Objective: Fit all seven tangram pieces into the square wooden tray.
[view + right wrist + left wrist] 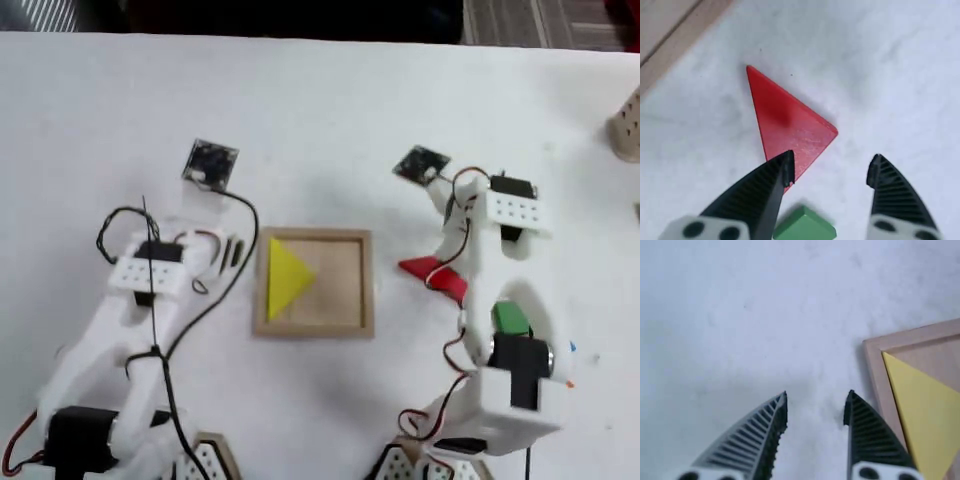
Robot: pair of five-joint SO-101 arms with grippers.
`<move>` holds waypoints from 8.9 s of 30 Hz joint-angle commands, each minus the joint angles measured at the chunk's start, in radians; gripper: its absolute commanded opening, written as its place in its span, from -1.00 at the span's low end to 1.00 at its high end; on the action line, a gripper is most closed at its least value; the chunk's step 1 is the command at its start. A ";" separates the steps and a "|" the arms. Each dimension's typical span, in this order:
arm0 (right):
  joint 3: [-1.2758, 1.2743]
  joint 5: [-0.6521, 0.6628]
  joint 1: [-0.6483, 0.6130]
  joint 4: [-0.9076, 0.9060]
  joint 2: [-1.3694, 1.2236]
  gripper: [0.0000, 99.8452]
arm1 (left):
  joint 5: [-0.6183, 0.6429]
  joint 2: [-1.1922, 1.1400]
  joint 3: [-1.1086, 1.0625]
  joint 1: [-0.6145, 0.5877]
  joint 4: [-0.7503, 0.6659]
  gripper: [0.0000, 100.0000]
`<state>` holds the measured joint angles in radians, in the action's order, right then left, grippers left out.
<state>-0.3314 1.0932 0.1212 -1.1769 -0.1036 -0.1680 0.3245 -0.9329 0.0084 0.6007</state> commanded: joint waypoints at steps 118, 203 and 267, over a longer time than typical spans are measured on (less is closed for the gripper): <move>0.098 -0.500 -0.068 -0.346 0.081 -0.40 | -0.049 0.045 0.008 0.012 -0.014 -0.61; -0.608 -0.414 0.056 0.174 0.372 -0.58 | -0.054 0.047 -0.018 0.013 -0.043 -0.61; -0.709 -1.201 -0.274 0.292 0.499 -0.33 | -0.055 0.048 -0.011 0.010 -0.020 -0.61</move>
<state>-1.0372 -0.0361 -0.1089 -0.9022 0.4043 -0.2140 0.3307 -0.9590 0.0084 0.5731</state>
